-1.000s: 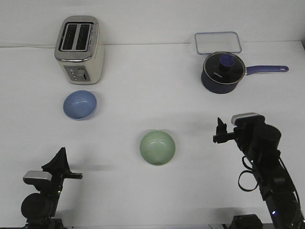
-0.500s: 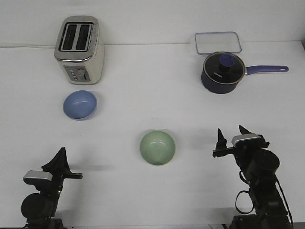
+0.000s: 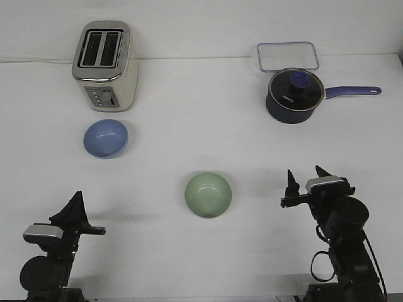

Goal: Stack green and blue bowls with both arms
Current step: 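Reach the left gripper forward to the rim of the light blue bowl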

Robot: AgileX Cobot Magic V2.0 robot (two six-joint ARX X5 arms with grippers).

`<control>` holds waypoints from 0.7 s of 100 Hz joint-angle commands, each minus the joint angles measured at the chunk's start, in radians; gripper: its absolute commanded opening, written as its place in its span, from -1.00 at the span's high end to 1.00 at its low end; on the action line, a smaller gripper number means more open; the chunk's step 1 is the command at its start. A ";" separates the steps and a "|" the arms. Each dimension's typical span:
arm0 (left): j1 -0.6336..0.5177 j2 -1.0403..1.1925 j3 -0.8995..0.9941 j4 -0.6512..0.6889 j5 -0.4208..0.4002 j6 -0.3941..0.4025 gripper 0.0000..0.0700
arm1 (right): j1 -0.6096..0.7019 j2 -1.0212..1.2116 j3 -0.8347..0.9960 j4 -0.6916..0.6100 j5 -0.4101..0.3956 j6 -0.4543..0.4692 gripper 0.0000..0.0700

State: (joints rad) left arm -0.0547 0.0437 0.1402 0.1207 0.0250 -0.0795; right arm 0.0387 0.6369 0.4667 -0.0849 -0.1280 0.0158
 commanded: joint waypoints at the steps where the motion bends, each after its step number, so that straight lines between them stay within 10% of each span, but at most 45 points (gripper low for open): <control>1: 0.000 0.040 0.093 -0.027 -0.003 -0.022 0.96 | 0.002 0.004 0.010 0.010 0.001 0.013 -0.51; 70: 0.002 0.993 1.014 -0.730 -0.003 0.052 0.96 | 0.002 0.004 0.010 0.010 0.000 0.014 -0.51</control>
State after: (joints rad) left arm -0.0544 1.0054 1.1278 -0.5961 0.0246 -0.0505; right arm 0.0387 0.6365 0.4667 -0.0849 -0.1284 0.0162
